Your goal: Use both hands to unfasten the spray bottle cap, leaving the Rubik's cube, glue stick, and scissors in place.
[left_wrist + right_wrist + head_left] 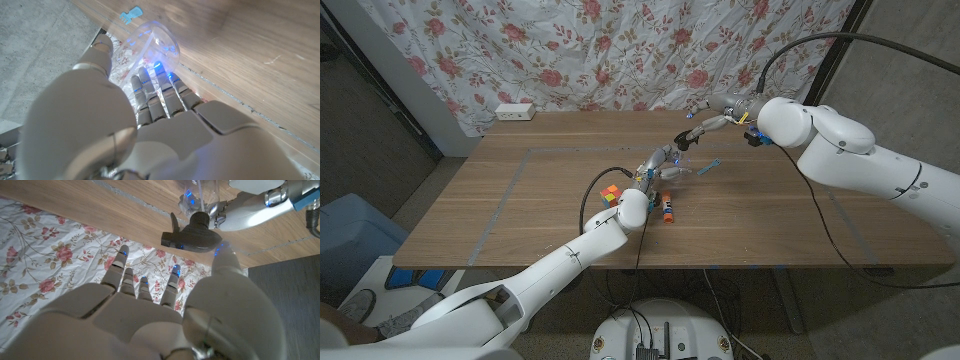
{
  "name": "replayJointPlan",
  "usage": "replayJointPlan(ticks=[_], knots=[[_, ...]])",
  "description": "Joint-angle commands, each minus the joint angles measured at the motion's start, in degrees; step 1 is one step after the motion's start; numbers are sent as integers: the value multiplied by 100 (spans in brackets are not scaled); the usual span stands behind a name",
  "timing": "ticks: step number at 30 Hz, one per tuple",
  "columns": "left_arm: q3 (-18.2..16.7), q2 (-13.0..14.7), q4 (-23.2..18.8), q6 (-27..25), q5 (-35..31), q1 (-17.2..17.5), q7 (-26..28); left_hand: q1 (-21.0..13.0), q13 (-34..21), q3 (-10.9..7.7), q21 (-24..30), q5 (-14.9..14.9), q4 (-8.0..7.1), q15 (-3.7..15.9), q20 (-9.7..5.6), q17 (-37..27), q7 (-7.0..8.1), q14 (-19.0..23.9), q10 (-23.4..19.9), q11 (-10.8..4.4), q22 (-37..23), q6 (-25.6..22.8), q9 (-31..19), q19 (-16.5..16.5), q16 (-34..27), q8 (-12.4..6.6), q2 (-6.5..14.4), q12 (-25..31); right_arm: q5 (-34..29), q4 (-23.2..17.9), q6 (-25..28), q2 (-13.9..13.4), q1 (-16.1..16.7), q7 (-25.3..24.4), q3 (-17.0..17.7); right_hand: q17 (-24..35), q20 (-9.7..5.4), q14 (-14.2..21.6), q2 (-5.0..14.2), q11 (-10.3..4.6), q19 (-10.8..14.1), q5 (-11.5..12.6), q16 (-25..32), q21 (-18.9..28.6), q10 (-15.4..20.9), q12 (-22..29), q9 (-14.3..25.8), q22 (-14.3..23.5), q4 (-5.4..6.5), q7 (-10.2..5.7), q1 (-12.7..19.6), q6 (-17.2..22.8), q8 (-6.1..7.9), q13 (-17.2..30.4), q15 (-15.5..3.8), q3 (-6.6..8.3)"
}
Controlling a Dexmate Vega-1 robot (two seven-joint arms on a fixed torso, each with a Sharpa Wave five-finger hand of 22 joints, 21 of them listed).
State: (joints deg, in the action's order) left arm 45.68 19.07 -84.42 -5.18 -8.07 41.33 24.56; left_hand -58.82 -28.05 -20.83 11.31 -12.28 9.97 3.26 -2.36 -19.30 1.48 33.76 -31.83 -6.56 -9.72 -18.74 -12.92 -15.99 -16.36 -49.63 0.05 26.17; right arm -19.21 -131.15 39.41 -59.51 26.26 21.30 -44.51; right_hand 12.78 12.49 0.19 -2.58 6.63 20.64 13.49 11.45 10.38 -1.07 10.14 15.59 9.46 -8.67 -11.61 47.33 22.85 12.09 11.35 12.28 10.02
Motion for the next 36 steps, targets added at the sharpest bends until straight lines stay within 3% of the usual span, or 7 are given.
replayJointPlan(ticks=[1, 22, 36], knots=[[1, 11, -42, -75, -10, 3, -9, 372, -10, -55, -22, -2, -31, 522, -146, -10, -68, 45, -183, -122, -13, -106, 0, -41, 18, -28, 482, 3, -696, 332, -895, 62, 163, 427, 160, 7, -9, -35, -42, 17, 40, -64, 7, 37, -75, 42, 24, 34, -8, -29, 26, -61, 28, 7, 26, -31], [18, 3, -36, -62, -2, 3, -24, 395, -15, -54, -23, 1, -31, 513, -156, -11, -58, 50, -182, -127, -13, -102, 6, -36, 33, -40, 474, -9, -1622, 784, -1468, 620, 339, 959, 318, -2, -1, -156, 42, -15, 85, -153, -4, 41, -267, 34, 73, 33, -37, -85, 169, -174, 70, 9, 18, 70], [30, -15, -4, -37, 6, -18, -44, 397, -18, -53, -24, 1, -27, 522, -157, -20, -68, 47, -189, -125, -13, -100, 7, -33, 36, -51, 476, -13, -1880, 982, -1626, 831, 456, 1021, 398, -12, -5, -211, 43, -70, 40, -232, 4, 21, -308, 65, 113, 29, -58, -90, 266, 21, 208, 8, 16, 118]])
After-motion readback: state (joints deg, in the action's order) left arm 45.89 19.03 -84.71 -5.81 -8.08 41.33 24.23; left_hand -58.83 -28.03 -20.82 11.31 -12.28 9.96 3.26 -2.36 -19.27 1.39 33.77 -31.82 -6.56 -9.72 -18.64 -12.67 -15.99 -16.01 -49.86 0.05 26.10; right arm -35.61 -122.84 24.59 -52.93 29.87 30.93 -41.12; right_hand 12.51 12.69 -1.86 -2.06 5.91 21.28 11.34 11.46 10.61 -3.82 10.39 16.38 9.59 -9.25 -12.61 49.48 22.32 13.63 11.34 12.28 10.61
